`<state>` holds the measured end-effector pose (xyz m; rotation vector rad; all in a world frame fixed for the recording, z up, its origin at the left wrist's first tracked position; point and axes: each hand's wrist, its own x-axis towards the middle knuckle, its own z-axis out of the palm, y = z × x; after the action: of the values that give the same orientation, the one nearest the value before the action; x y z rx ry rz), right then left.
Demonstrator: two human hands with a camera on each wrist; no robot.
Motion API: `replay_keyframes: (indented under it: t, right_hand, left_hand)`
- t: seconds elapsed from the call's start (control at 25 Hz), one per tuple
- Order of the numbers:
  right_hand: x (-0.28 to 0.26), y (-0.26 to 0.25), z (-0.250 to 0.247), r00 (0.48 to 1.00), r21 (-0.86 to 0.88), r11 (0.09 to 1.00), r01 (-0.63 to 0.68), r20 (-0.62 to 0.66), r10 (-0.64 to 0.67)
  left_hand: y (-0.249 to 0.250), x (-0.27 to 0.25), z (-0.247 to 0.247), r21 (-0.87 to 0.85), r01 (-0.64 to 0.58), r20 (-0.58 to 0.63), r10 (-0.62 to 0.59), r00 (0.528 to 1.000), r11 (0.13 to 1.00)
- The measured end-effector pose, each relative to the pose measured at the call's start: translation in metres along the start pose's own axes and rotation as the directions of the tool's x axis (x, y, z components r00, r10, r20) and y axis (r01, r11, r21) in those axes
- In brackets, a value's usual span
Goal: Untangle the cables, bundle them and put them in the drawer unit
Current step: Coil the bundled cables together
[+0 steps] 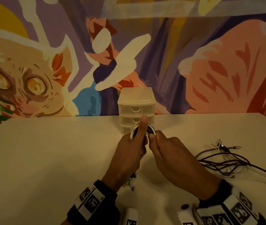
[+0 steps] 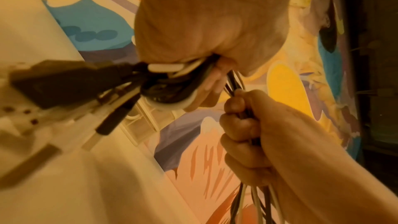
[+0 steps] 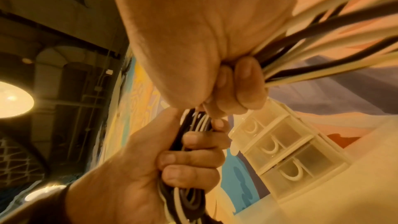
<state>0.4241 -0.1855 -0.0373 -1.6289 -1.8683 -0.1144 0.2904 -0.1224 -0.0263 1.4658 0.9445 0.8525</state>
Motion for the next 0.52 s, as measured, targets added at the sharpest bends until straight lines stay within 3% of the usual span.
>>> replay_keyframes:
  t: [0.16, 0.32, 0.52]
  right_hand:
    - [-0.001, -0.001, 0.007, 0.973, 0.253, 0.962, -0.099, 0.228, 0.040]
    - [0.001, -0.009, 0.009, 0.973, 0.392, 0.909, -0.143, 0.225, 0.056]
    - [-0.002, -0.007, 0.012, 0.961, 0.359, 0.913, -0.192, 0.260, 0.099]
  left_hand:
    - [-0.012, 0.008, 0.001, 0.098, -0.080, -0.137, 0.093, 0.986, 0.992]
    - [-0.013, 0.010, 0.006, 0.091, -0.146, -0.146, 0.158, 0.977, 0.985]
    - [-0.013, 0.007, 0.009, 0.088, -0.221, -0.083, 0.229, 0.970, 0.971]
